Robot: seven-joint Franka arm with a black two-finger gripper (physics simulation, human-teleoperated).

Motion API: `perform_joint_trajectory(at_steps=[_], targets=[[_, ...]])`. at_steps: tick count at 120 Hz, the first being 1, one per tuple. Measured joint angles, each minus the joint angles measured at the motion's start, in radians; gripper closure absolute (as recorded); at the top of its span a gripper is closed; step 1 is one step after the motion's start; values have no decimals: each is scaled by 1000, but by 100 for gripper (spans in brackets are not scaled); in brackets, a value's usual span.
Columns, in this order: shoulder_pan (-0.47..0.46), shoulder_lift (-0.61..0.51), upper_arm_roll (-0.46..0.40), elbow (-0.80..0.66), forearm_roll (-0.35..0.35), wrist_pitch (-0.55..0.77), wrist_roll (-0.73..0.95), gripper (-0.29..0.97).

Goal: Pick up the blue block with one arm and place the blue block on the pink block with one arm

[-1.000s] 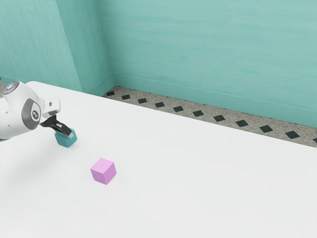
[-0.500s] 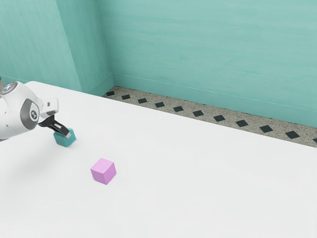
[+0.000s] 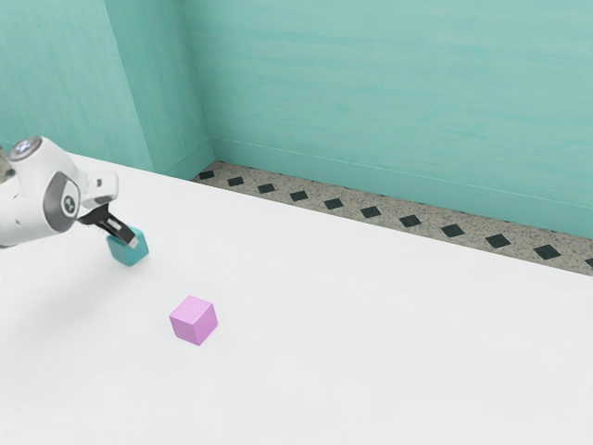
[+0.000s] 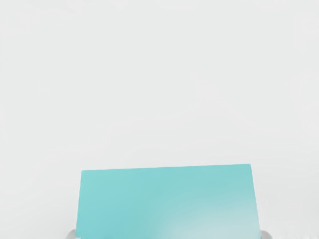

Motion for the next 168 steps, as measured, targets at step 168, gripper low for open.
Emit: perform_joint_trajectory(at_steps=[168], targets=[[68,-555,-500,-564,-422,122,-346,18]])
